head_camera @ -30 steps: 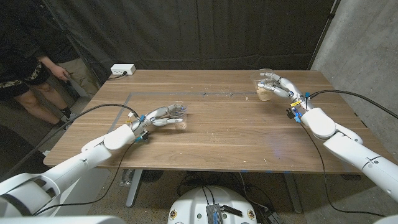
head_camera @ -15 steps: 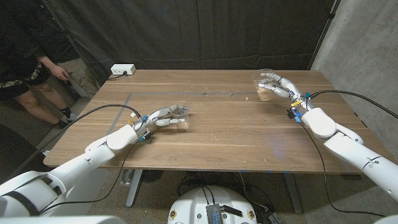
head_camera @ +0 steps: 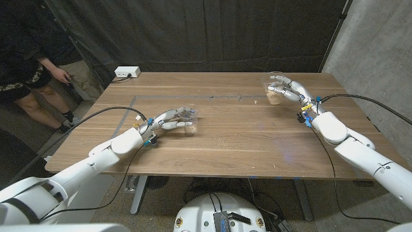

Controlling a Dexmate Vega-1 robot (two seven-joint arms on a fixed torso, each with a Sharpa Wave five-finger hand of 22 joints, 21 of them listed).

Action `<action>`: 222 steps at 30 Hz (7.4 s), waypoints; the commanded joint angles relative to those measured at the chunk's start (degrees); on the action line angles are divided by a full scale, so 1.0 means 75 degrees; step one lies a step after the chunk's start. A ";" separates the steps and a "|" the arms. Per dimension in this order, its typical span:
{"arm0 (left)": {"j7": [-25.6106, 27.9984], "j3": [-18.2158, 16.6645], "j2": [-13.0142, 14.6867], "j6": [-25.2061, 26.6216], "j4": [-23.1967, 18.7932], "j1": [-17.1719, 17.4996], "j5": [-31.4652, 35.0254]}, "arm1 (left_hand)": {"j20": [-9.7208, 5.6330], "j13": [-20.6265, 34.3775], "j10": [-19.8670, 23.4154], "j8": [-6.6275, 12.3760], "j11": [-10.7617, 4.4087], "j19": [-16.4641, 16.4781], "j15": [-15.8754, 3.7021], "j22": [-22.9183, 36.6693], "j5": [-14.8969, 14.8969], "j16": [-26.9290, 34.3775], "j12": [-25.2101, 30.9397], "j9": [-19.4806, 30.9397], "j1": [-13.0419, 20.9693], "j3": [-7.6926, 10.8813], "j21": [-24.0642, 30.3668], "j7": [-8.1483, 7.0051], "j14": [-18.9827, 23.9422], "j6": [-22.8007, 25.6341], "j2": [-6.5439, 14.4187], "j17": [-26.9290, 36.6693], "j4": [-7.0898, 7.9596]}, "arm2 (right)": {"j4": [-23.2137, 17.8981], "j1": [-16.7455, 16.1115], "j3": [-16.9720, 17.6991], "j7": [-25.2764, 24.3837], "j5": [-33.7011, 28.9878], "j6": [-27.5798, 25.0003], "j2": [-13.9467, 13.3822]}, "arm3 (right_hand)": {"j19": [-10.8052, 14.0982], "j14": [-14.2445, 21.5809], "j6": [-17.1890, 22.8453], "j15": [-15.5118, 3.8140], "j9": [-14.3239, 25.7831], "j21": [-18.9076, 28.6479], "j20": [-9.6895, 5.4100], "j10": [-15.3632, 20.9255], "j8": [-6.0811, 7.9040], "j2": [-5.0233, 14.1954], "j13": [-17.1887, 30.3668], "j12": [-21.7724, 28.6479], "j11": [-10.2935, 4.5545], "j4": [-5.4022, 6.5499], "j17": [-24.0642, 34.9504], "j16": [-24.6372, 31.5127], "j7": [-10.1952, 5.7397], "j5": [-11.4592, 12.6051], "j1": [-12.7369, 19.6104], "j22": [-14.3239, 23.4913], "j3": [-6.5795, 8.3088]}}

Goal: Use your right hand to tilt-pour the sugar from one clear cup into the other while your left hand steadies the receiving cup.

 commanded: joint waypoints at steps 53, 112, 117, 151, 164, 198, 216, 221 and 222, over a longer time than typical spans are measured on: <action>-0.0266 -0.0397 -0.0729 0.0287 -0.0454 0.0245 -0.1993 | -0.0516 0.0108 0.0597 0.0168 -0.0036 0.1620 -0.1180 0.0076 0.0038 0.0454 0.0514 0.0052 0.1371 0.0137 0.0685 0.0164 0.1764 0.0221 0.0557 0.0336 -0.0456 | 0.0539 -0.0040 0.0053 -0.0493 0.0091 0.0490 0.0413 | 0.0031 0.0077 0.0102 -0.1363 0.0004 0.0059 -0.0913 0.0024 -0.0061 0.0098 0.0060 0.0054 -0.0010 -0.0017 0.0097 -0.0080 -0.0001 -0.0045 0.0006 0.0013 -0.0026; -0.0129 -0.0973 -0.0648 0.2820 -0.2482 0.0436 -0.2826 | -0.0569 0.0185 0.0619 0.0121 0.0057 0.1630 -0.1128 0.0154 -0.0284 0.0263 0.0762 0.0161 0.1741 0.0080 0.0904 0.0274 0.2071 0.0223 0.0897 0.0615 -0.0509 | 0.0617 -0.0158 0.0259 -0.0674 0.0965 0.1135 0.1114 | 0.0175 0.0442 0.0269 -0.1383 0.0013 0.0130 -0.0902 0.0468 -0.0045 0.0197 0.0080 0.0219 0.0047 -0.0050 0.0203 0.0034 0.0011 -0.0088 0.0111 0.0003 0.0008; -0.0150 -0.0991 -0.0736 0.2708 -0.2364 0.0351 -0.2841 | -0.0549 0.0186 0.0611 0.0105 0.0075 0.1609 -0.1131 0.0150 -0.0306 0.0238 0.0772 0.0168 0.1745 0.0062 0.0906 0.0265 0.2065 0.0199 0.0909 0.0634 -0.0503 | 0.0691 -0.0055 0.0216 -0.0586 0.1016 0.1139 0.1161 | 0.0202 0.0475 0.0286 -0.1382 0.0014 0.0141 -0.0907 0.0478 -0.0041 0.0202 0.0081 0.0221 0.0054 -0.0053 0.0210 0.0047 0.0020 -0.0093 0.0120 0.0002 0.0010; -0.0258 -0.1050 -0.1059 0.2551 -0.2265 0.0043 -0.3112 | -0.0513 0.0164 0.0636 0.0099 0.0098 0.1546 -0.1076 0.0132 -0.0417 0.0142 0.0853 0.0215 0.1726 -0.0062 0.0946 0.0337 0.2129 0.0290 0.1001 0.0748 -0.0433 | 0.0846 -0.0044 0.0202 -0.0611 0.1165 0.1207 0.1335 | 0.0311 0.0710 0.0437 -0.1387 0.0026 0.0179 -0.0912 0.0673 -0.0012 0.0237 0.0085 0.0249 0.0064 -0.0069 0.0261 0.0129 0.0048 -0.0161 0.0192 -0.0011 0.0021; -0.0326 -0.1017 -0.1001 0.2655 -0.2329 -0.0003 -0.3073 | -0.0504 0.0155 0.0633 0.0086 0.0093 0.1534 -0.1069 0.0130 -0.0449 0.0111 0.0872 0.0226 0.1724 -0.0095 0.0962 0.0359 0.2133 0.0301 0.1033 0.0783 -0.0413 | 0.0498 -0.0162 0.0390 -0.0690 0.1198 0.1011 0.1131 | 0.0323 0.0726 0.0490 -0.1385 0.0037 0.0183 -0.0893 0.0695 0.0001 0.0246 0.0081 0.0235 0.0106 -0.0068 0.0271 0.0127 0.0088 -0.0184 0.0210 -0.0014 0.0021; -0.0586 -0.0921 -0.0965 0.2645 -0.2204 -0.0099 -0.3008 | -0.0513 0.0141 0.0628 0.0086 0.0092 0.1504 -0.1057 0.0121 -0.0523 0.0047 0.0928 0.0252 0.1755 -0.0176 0.1003 0.0349 0.2160 0.0418 0.1108 0.0867 -0.0381 | -0.0643 -0.0224 0.0818 -0.0216 0.1644 0.0240 0.0445 | 0.0686 0.1047 0.0723 -0.1389 0.0078 0.0342 -0.0959 0.1039 0.0052 0.0312 0.0112 0.0302 0.0260 -0.0099 0.0328 0.0243 0.0231 -0.0273 0.0318 -0.0002 0.0050; -0.0781 -0.0899 -0.0981 0.2619 -0.2040 -0.0200 -0.3059 | -0.0524 0.0116 0.0630 0.0059 0.0110 0.1491 -0.1069 0.0115 -0.0561 0.0016 0.0947 0.0263 0.1777 -0.0223 0.1024 0.0359 0.2167 0.0421 0.1134 0.0908 -0.0368 | -0.0791 0.0009 0.0855 -0.0134 0.1499 0.0247 0.0339 | 0.0646 0.1028 0.0734 -0.1385 0.0098 0.0342 -0.0942 0.1015 0.0031 0.0337 0.0123 0.0249 0.0218 -0.0106 0.0334 0.0224 0.0223 -0.0313 0.0402 0.0003 0.0074; -0.0857 -0.0888 -0.0999 0.2588 -0.1964 -0.0237 -0.3078 | -0.0521 0.0118 0.0644 0.0052 0.0108 0.1497 -0.1065 0.0115 -0.0568 0.0015 0.0962 0.0266 0.1783 -0.0230 0.1034 0.0363 0.2183 0.0419 0.1148 0.0918 -0.0364 | -0.0900 0.0095 0.0904 -0.0139 0.1458 0.0167 0.0281 | 0.0646 0.1040 0.0736 -0.1384 0.0104 0.0347 -0.0940 0.1057 0.0023 0.0335 0.0124 0.0252 0.0223 -0.0097 0.0335 0.0223 0.0232 -0.0320 0.0399 0.0004 0.0069; -0.0869 -0.0888 -0.1007 0.2581 -0.1950 -0.0242 -0.3089 | -0.0518 0.0118 0.0644 0.0059 0.0128 0.1496 -0.1064 0.0114 -0.0570 0.0010 0.0964 0.0267 0.1785 -0.0233 0.1035 0.0351 0.2177 0.0440 0.1150 0.0921 -0.0363 | -0.0932 0.0114 0.0916 -0.0129 0.1457 0.0137 0.0260 | 0.0645 0.1043 0.0742 -0.1385 0.0105 0.0347 -0.0943 0.1075 0.0023 0.0335 0.0126 0.0257 0.0256 -0.0094 0.0335 0.0223 0.0235 -0.0322 0.0399 0.0004 0.0068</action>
